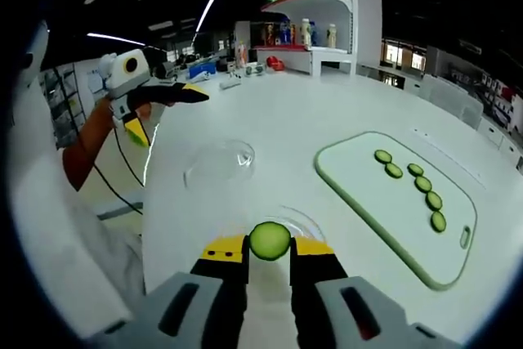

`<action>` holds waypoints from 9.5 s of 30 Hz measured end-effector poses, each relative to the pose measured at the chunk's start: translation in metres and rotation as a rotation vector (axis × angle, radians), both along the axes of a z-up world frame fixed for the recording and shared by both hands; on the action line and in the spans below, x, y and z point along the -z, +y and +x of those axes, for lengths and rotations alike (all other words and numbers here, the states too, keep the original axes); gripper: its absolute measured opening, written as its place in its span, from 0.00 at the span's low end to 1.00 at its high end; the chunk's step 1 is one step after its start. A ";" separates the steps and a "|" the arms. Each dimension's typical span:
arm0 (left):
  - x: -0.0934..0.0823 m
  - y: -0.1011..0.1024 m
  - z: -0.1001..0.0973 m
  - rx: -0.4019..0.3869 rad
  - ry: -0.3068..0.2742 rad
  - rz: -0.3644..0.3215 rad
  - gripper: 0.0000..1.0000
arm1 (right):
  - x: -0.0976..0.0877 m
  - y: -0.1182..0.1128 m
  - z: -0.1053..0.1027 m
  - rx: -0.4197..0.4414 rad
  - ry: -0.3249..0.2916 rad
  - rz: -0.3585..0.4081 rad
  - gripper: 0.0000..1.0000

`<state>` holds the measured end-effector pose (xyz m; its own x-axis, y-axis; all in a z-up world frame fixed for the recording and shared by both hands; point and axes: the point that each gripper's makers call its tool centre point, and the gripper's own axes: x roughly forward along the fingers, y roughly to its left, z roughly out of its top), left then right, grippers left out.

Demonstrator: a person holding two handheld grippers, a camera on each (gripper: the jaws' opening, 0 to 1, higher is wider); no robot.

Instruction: Open the petri dish lid, add cucumber slices into the petri dish, and close the lid

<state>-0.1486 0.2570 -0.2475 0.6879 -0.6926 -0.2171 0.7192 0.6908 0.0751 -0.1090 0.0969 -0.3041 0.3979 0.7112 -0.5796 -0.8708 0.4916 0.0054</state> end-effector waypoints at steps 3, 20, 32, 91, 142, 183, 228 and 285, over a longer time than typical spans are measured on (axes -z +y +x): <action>0.001 0.001 0.000 -0.002 0.002 0.000 0.74 | 0.000 0.000 0.000 -0.001 0.000 0.000 0.20; 0.003 0.002 -0.001 -0.007 0.005 -0.001 0.74 | 0.000 0.004 0.001 -0.010 -0.006 0.005 0.20; 0.007 0.001 -0.001 -0.004 0.009 0.003 0.74 | -0.003 -0.002 0.004 0.025 -0.025 0.034 0.27; -0.014 0.004 0.029 -0.039 -0.057 -0.082 0.74 | -0.087 -0.175 0.002 0.550 -0.360 0.258 0.38; -0.031 0.018 0.024 -0.057 -0.127 -0.149 0.77 | -0.108 -0.304 -0.069 0.794 -0.518 0.434 0.45; -0.031 0.015 0.014 -0.027 -0.126 -0.121 0.80 | -0.087 -0.314 -0.090 0.817 -0.494 0.381 0.50; -0.014 0.014 0.018 0.003 -0.089 -0.101 0.80 | -0.095 -0.263 -0.056 0.651 -0.417 0.359 0.55; -0.001 0.020 -0.001 0.029 -0.069 -0.018 0.83 | -0.110 -0.141 -0.021 0.220 -0.349 0.309 0.62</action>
